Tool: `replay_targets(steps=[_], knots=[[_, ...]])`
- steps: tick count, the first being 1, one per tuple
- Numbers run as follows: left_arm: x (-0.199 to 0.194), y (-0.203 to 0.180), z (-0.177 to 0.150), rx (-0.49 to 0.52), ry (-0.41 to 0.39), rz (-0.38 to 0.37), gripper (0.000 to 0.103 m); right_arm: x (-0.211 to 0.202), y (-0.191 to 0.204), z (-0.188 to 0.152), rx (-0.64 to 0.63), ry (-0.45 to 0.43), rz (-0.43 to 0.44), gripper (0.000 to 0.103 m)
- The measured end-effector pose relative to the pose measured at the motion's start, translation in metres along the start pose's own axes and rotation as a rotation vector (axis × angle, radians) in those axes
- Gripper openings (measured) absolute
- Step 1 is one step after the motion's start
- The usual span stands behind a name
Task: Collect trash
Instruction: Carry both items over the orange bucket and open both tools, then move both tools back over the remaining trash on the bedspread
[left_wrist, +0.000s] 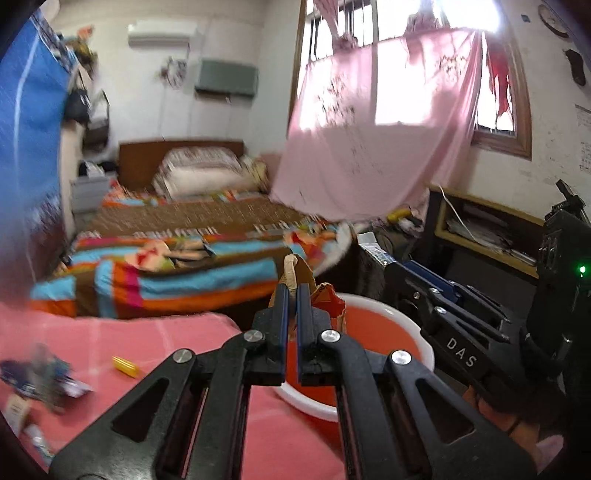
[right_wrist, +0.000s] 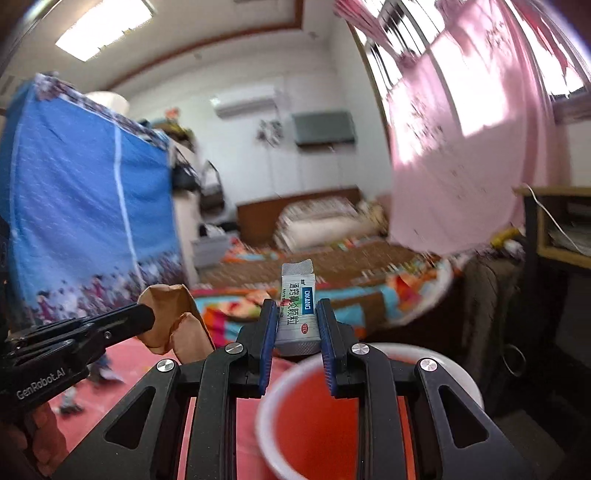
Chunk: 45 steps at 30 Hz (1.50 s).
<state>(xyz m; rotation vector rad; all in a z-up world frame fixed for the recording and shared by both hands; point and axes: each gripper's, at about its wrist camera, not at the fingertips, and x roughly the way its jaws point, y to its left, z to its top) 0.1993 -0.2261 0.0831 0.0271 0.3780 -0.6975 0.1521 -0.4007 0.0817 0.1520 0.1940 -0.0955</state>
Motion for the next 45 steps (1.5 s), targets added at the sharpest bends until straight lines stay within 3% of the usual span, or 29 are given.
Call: replay_targets(steps=[10, 17, 21, 24, 29, 36, 38, 40, 43, 45], knots=[[0.062, -0.017, -0.013, -0.092, 0.222, -0.051, 0.007, 0.019, -0.043, -0.016, 0.081, 0.153, -0.051, 0.021], [0.079, -0.013, -0.02, -0.18, 0.302, -0.08, 0.009, 0.026, -0.052, -0.024, 0.116, 0.223, -0.05, 0.022], [0.081, -0.01, -0.023, -0.208, 0.32, -0.075, 0.024, 0.028, -0.057, -0.023, 0.139, 0.229, -0.048, 0.034], [0.077, -0.005, -0.022, -0.227, 0.313, -0.059, 0.03, 0.027, -0.056, -0.021, 0.146, 0.226, -0.05, 0.036], [0.062, 0.007, -0.02, -0.248, 0.26, -0.017, 0.04, 0.023, -0.051, -0.017, 0.143, 0.187, -0.04, 0.04], [0.017, 0.032, -0.013, -0.26, 0.107, 0.094, 0.061, 0.009, -0.027, -0.006, 0.096, 0.061, 0.004, 0.048], [0.004, 0.04, -0.011, -0.261, 0.064, 0.131, 0.075, 0.005, -0.02, -0.003, 0.092, 0.025, 0.016, 0.056], [-0.015, 0.049, -0.011, -0.263, 0.001, 0.191, 0.089, -0.001, -0.012, 0.0, 0.09, -0.023, 0.034, 0.078], [-0.039, 0.06, -0.012, -0.254, -0.086, 0.275, 0.103, -0.005, 0.0, 0.004, 0.081, -0.071, 0.065, 0.082], [-0.052, 0.066, -0.014, -0.247, -0.134, 0.33, 0.103, -0.007, 0.009, 0.005, 0.071, -0.107, 0.085, 0.089]])
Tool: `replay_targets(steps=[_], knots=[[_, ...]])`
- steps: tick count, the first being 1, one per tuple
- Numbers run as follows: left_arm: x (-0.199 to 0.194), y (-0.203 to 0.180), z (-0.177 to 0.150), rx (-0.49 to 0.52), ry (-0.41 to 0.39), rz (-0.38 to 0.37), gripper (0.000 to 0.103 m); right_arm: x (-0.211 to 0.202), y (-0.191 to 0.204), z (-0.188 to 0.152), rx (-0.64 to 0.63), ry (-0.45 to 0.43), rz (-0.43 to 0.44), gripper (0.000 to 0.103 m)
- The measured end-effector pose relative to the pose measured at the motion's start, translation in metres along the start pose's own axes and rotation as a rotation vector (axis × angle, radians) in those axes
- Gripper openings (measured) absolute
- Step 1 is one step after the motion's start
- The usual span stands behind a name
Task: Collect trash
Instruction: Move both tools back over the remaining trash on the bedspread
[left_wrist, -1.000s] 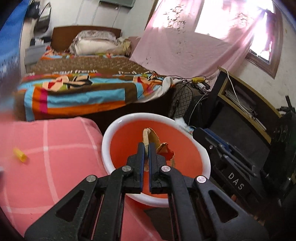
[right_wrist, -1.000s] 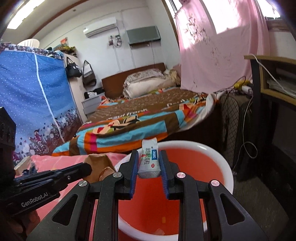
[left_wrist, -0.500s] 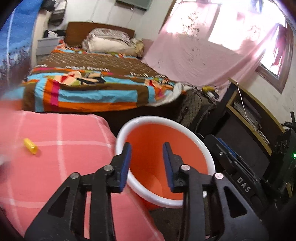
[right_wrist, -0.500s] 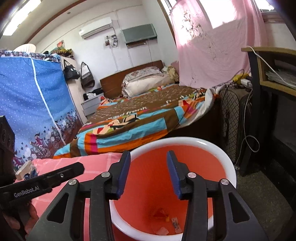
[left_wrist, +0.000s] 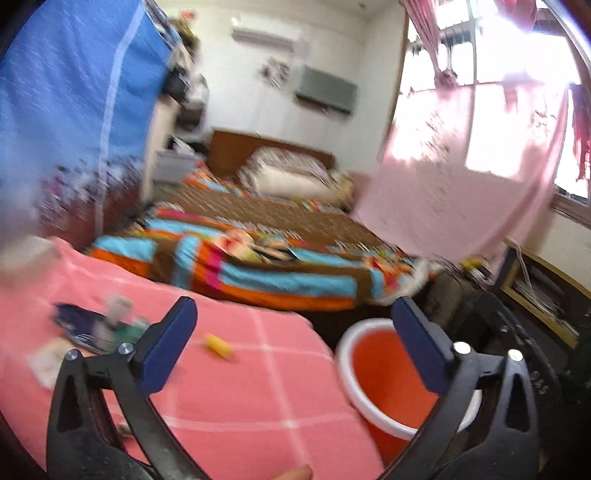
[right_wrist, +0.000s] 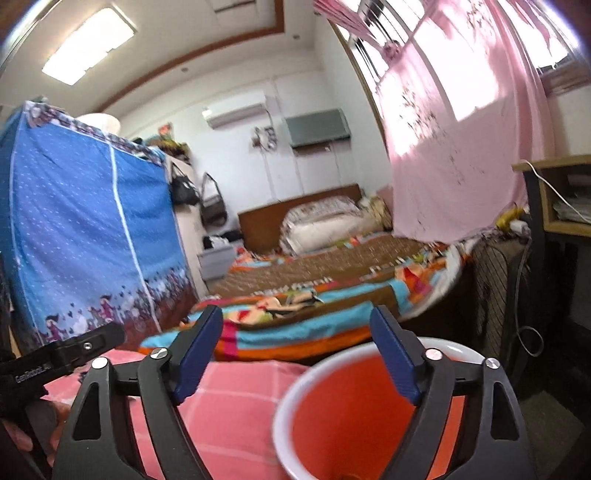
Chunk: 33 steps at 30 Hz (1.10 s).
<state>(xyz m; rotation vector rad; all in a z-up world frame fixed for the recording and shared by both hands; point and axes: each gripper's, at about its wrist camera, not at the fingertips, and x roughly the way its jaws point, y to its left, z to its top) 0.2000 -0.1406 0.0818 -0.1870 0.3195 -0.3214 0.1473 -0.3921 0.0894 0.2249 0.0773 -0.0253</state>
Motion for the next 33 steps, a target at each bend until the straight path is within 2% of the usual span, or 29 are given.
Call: replay_targets(steps=[1, 2, 10, 13, 25, 33], knots=[[-0.006, 0.005, 0.0, 0.001, -0.023, 0.02, 0.103, 0.0, 0.004, 0.0, -0.003, -0.011, 0.011, 0.099], [-0.011, 0.012, 0.001, 0.002, -0.038, 0.037, 0.103, 0.0, 0.008, 0.0, -0.007, -0.023, 0.022, 0.103], [-0.055, 0.047, 0.002, 0.062, -0.183, 0.146, 0.103, -0.008, 0.056, -0.002, -0.07, -0.122, 0.139, 0.103], [-0.067, 0.059, 0.001, 0.074, -0.213, 0.184, 0.103, -0.011, 0.074, -0.005, -0.084, -0.155, 0.175, 0.103], [-0.113, 0.125, -0.004, 0.116, -0.273, 0.328, 0.103, -0.01, 0.136, -0.022, -0.138, -0.2, 0.301, 0.103], [-0.12, 0.16, -0.007, 0.111, -0.207, 0.371, 0.103, 0.006, 0.171, -0.044, -0.231, -0.106, 0.338, 0.103]])
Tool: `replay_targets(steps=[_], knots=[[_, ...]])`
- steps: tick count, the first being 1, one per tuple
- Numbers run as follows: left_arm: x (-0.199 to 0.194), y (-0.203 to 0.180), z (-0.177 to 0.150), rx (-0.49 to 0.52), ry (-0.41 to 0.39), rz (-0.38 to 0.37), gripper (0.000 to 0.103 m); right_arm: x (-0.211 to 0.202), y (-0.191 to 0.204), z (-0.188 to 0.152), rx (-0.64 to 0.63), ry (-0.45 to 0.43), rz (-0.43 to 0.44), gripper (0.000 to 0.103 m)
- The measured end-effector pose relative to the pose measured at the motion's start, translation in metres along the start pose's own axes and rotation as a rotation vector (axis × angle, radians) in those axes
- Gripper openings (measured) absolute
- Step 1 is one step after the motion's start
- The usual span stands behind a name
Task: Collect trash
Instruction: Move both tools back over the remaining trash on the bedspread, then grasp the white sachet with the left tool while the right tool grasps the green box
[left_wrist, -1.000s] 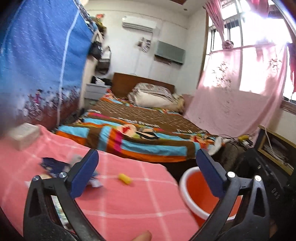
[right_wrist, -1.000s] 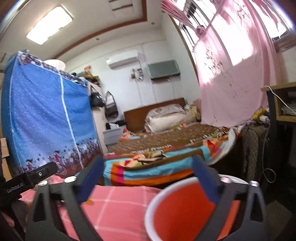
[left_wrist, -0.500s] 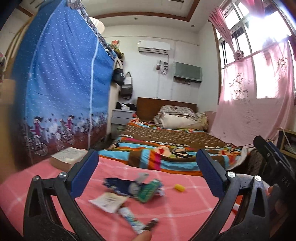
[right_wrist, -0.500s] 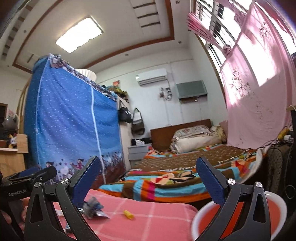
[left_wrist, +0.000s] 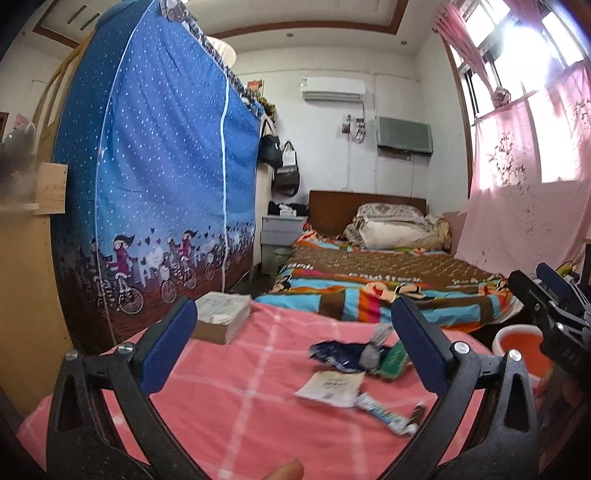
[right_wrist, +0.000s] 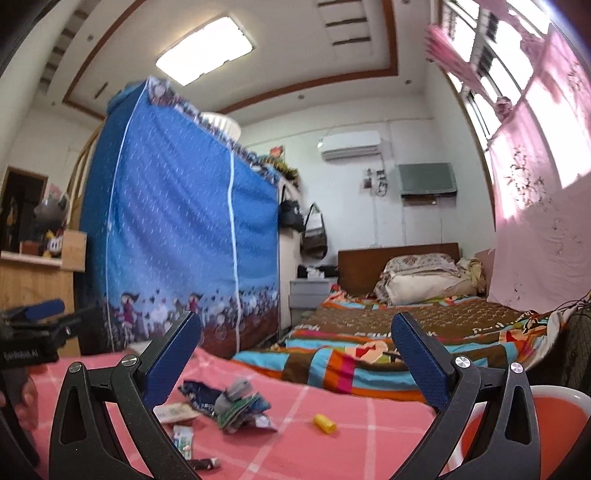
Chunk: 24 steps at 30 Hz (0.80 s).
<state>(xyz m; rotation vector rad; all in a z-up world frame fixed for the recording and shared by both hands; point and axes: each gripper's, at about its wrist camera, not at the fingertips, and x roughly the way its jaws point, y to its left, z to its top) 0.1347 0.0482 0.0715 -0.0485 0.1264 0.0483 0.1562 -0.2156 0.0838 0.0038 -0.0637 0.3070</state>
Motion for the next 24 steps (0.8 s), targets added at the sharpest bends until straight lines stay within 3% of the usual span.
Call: replay_targets(steps=[10, 12, 16, 24], knots=[[0.037, 0.007, -0.017, -0.009, 0.199, -0.079, 0.103, 0.029, 0.012, -0.021, -0.041, 0.175, 0.022, 0.103], [0.045, 0.005, -0.019, -0.009, 0.244, -0.102, 0.099, 0.037, 0.013, -0.025, -0.043, 0.223, 0.033, 0.103], [0.069, 0.001, -0.028, -0.017, 0.384, -0.18, 0.089, 0.051, 0.015, -0.034, -0.041, 0.318, 0.051, 0.086], [0.107, -0.004, -0.045, -0.052, 0.598, -0.244, 0.086, 0.075, 0.017, -0.044, -0.033, 0.452, 0.104, 0.068]])
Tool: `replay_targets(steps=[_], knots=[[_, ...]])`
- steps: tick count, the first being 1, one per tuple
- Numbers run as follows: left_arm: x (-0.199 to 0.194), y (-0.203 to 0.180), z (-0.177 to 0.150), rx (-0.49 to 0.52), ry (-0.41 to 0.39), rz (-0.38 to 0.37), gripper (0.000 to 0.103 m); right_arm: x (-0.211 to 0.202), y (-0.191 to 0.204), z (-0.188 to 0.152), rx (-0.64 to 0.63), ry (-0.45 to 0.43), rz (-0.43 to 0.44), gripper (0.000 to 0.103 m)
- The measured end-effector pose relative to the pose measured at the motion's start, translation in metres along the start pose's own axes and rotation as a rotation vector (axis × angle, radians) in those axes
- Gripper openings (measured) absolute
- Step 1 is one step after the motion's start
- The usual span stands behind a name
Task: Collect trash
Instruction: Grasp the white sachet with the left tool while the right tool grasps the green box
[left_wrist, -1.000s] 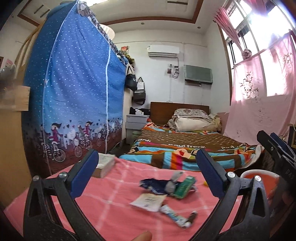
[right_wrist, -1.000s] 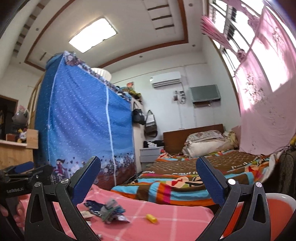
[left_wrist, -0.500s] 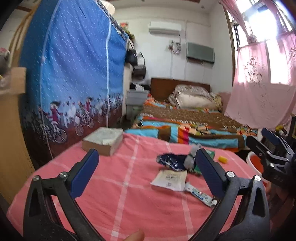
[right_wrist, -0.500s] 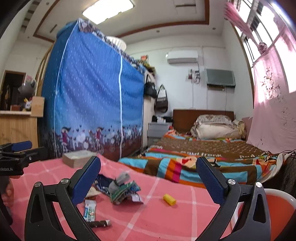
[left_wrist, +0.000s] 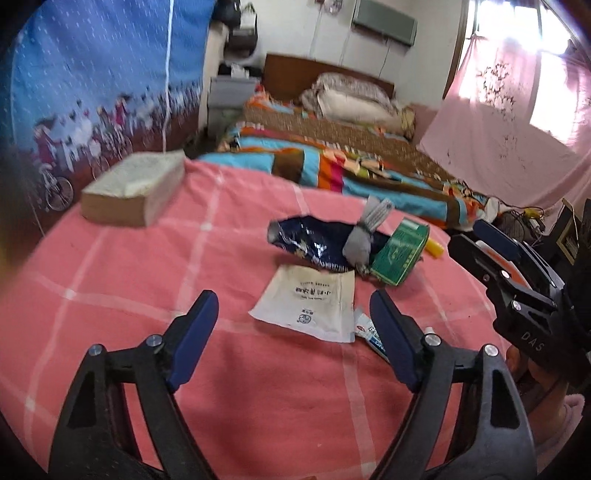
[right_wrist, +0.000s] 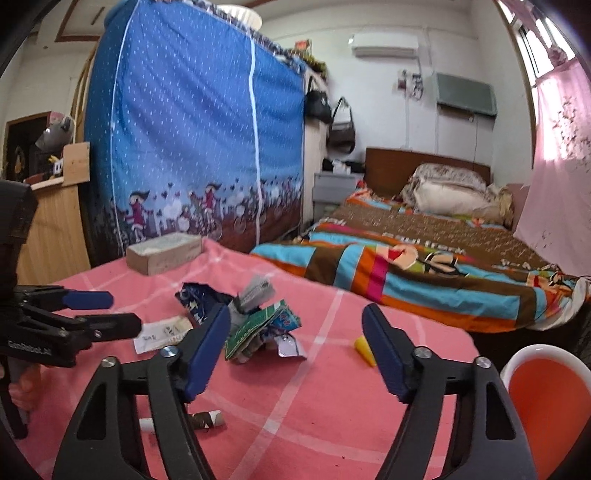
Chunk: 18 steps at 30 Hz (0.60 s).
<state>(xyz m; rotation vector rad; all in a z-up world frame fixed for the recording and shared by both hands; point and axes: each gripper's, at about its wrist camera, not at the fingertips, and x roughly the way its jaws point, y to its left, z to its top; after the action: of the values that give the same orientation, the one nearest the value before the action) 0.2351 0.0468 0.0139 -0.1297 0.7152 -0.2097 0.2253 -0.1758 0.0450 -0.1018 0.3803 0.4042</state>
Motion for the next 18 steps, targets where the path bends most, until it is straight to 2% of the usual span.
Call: replay_targets(steps=[4, 6, 8, 12, 15, 17, 18], knots=[[0.022, -0.003, 0.003, -0.01, 0.089, 0.002, 0.078, 0.015, 0.001, 0.006, -0.006, 0.044, 0.03, 0.058], [0.028, -0.006, 0.003, -0.008, 0.109, 0.001, 0.074, 0.024, 0.002, 0.009, -0.015, 0.075, 0.039, 0.056], [0.028, -0.009, 0.004, -0.002, 0.111, -0.001, 0.068, 0.032, 0.002, 0.01, -0.013, 0.105, 0.047, 0.054], [0.026, -0.009, 0.002, -0.002, 0.109, -0.008, 0.064, 0.05, -0.002, 0.007, 0.019, 0.188, 0.093, 0.054], [0.025, -0.006, 0.003, -0.019, 0.102, -0.015, 0.058, 0.052, -0.005, 0.006, 0.038, 0.202, 0.111, 0.054], [0.025, -0.006, 0.003, -0.026, 0.1, -0.018, 0.055, 0.05, -0.005, 0.005, 0.039, 0.204, 0.124, 0.048], [0.024, -0.006, 0.003, -0.028, 0.098, -0.022, 0.054, 0.05, -0.004, 0.005, 0.036, 0.21, 0.131, 0.04]])
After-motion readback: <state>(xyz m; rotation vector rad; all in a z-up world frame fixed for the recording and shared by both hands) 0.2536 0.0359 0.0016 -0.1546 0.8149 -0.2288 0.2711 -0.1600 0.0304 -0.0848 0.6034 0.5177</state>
